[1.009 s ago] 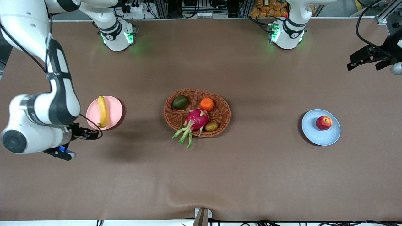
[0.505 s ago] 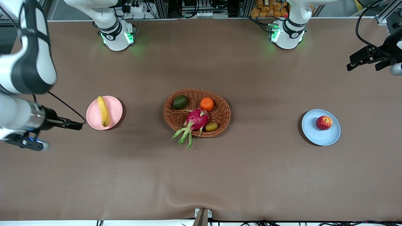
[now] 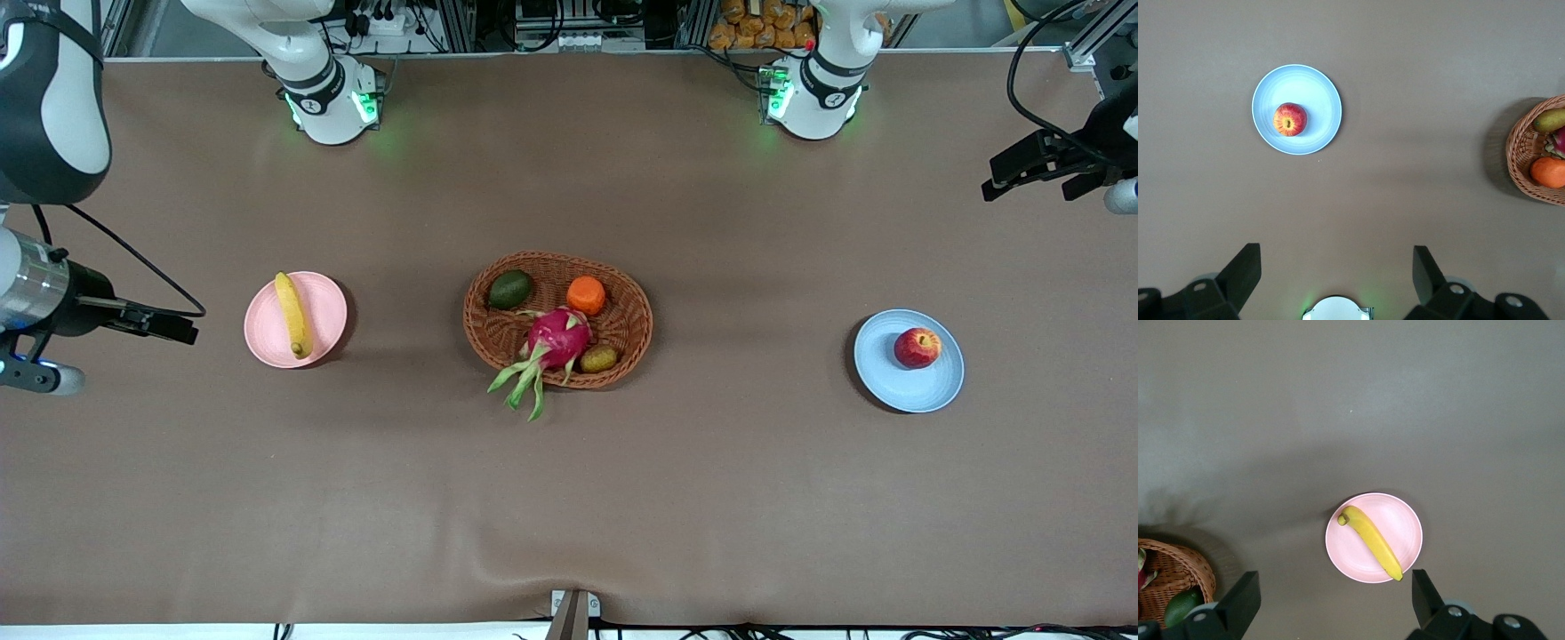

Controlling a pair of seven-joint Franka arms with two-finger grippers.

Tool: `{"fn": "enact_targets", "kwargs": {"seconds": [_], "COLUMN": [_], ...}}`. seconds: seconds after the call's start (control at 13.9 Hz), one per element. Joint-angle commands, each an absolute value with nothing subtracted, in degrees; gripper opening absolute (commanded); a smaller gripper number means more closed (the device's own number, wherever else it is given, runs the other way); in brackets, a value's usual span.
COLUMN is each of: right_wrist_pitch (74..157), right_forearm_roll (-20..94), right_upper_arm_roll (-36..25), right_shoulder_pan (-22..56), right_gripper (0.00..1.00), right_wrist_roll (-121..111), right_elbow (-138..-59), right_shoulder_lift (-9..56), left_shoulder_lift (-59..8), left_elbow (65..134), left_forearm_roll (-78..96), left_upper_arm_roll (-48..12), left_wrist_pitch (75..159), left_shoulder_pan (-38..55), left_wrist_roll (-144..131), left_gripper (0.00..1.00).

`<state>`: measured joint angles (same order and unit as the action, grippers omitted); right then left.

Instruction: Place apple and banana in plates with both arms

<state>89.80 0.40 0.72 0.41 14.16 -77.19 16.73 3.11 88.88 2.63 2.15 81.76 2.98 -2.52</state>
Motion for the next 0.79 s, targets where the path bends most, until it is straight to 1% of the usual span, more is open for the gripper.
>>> {"fn": "enact_targets", "kwargs": {"seconds": [0.0, 0.36, 0.72], "right_wrist_pitch": [91.6, 93.6, 94.6], "right_forearm_roll": [0.7, 0.7, 0.8], "right_upper_arm_roll": [1.2, 1.0, 1.1], "right_shoulder_pan": [-0.7, -3.1, -2.7], "right_gripper": [1.00, 1.00, 1.00], "right_wrist_roll": [12.9, 8.4, 8.5], "right_elbow": [-82.8, -89.9, -95.5], "right_shoulder_lift": [10.7, 3.2, -1.4], "left_shoulder_lift": [3.0, 3.0, 2.9], "left_elbow": [88.5, 88.6, 88.5], "left_forearm_roll": [1.5, 1.7, 1.8], "left_upper_arm_roll": [2.0, 2.1, 2.0], "left_wrist_pitch": [81.9, 81.8, 81.8], "left_shoulder_pan": [3.1, 3.0, 2.9], "left_wrist_roll": [-2.0, -2.0, -2.2], "left_gripper": [1.00, 1.00, 1.00]}}
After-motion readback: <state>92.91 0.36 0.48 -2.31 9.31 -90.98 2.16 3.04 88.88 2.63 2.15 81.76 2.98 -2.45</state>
